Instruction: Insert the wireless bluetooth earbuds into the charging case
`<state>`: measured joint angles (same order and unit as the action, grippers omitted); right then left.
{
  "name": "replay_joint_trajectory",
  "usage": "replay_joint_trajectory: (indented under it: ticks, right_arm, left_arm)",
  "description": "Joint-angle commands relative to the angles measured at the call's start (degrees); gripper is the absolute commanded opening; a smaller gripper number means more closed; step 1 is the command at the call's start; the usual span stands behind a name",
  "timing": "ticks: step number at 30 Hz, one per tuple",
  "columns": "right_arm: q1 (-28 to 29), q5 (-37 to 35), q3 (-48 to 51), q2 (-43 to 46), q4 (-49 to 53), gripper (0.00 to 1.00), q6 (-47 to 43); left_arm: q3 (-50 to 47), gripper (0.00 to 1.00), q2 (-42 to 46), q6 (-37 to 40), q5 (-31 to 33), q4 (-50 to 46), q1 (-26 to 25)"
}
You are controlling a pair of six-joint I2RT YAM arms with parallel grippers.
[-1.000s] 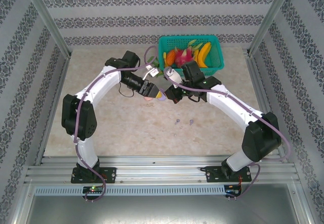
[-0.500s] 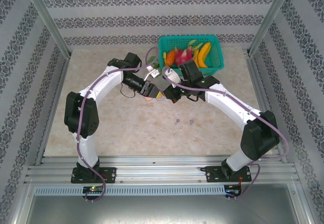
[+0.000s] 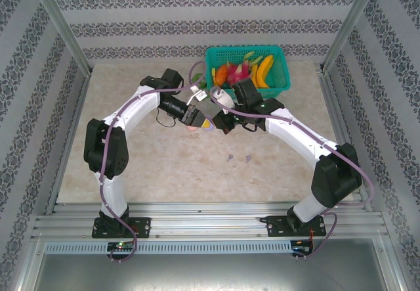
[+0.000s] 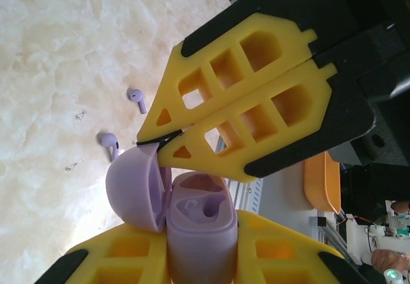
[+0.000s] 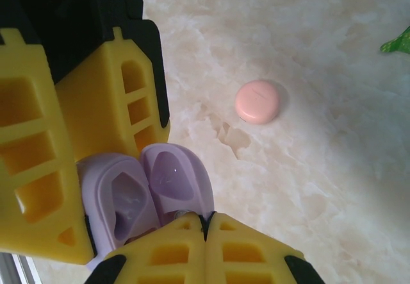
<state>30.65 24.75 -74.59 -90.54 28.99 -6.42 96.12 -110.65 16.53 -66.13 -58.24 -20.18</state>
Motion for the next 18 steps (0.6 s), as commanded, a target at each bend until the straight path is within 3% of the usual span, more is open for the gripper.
replay_joint_trajectory:
  ticks: [1,2,4,8,14,18]
  right_arm:
    - [0.9,-0.8,-2.4,-0.5,0.0,0.04,-0.7]
    - [0.8,-1.2,-2.4,-0.5,0.1,0.08,-0.5]
    - [0.4,-2.0,-2.7,0.1,0.3,0.26,0.5]
    - [-1.7,-0.3,-1.6,4.1,0.6,0.46,3.3]
    - [-6.6,2.4,6.2,16.0,-0.8,0.59,10.1]
    - [-8.0,-1.5,11.2,22.2,-1.5,0.62,17.0]
  left_arm:
    - [-0.1,0.10,-1.1,1.7,-2.5,-0.9,-0.3]
    - [-0.1,0.07,-1.0,1.7,-2.5,-0.8,-0.3]
    - [-0.4,0.00,-1.0,1.7,-2.4,-0.5,-0.3]
    - [-2.0,0.00,0.2,-0.2,-0.5,3.5,-0.2]
    - [-6.9,0.00,6.2,-8.2,4.2,17.1,-0.1]
    - [-12.2,0.00,13.8,-15.1,9.7,31.1,-0.1]
